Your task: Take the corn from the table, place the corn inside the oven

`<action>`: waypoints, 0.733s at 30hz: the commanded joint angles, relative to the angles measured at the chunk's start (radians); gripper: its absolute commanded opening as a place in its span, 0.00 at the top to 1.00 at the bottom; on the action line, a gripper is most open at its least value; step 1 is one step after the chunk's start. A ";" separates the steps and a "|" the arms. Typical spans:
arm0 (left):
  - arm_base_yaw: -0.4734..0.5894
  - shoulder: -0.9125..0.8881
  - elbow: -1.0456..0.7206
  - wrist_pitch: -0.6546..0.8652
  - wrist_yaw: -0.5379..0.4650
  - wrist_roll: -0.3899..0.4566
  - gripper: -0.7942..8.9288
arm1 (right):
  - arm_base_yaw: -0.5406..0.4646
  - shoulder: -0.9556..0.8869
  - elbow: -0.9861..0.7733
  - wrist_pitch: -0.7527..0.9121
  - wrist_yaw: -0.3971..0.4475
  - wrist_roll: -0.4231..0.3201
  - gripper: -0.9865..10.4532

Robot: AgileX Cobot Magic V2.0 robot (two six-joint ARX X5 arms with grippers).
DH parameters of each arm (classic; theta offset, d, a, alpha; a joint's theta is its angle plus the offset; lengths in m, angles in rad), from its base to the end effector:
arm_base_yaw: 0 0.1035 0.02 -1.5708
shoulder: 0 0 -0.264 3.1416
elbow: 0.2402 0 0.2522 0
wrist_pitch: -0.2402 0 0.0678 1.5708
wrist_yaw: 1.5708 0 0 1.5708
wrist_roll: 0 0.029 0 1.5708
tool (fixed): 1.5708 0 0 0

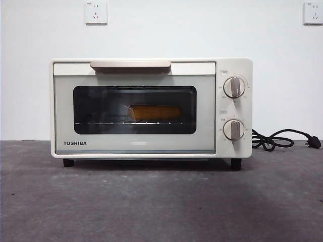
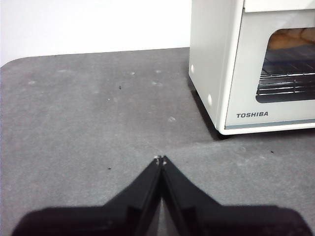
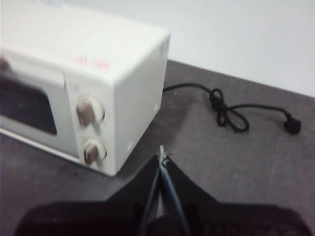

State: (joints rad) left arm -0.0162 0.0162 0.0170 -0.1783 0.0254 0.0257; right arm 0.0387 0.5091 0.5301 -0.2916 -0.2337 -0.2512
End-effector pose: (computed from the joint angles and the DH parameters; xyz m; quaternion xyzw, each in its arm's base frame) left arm 0.0962 -0.0023 0.1509 0.0124 0.0884 -0.0219 0.9958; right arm 0.1253 0.0116 0.2716 -0.1099 0.1163 0.1503 0.9756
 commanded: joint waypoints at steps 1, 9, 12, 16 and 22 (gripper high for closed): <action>-0.003 0.000 -0.007 0.011 0.001 0.008 0.92 | -0.001 -0.085 -0.154 0.078 -0.002 -0.002 0.91; -0.003 0.000 -0.007 0.010 0.000 0.008 0.92 | -0.001 -0.323 -0.446 0.187 0.014 0.126 0.91; -0.003 0.000 -0.007 0.010 0.000 0.008 0.92 | 0.000 -0.386 -0.492 0.187 0.025 0.162 0.91; -0.003 0.000 -0.007 0.010 0.000 0.008 0.92 | 0.000 -0.456 -0.516 0.126 0.069 0.193 0.91; -0.003 0.000 -0.007 0.010 0.001 0.008 0.92 | 0.000 -0.501 -0.515 0.109 0.137 0.199 0.91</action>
State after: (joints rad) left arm -0.0162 0.0158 0.0170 -0.1783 0.0254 0.0257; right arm 0.0387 0.0093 0.0257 -0.1844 -0.1020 -0.0662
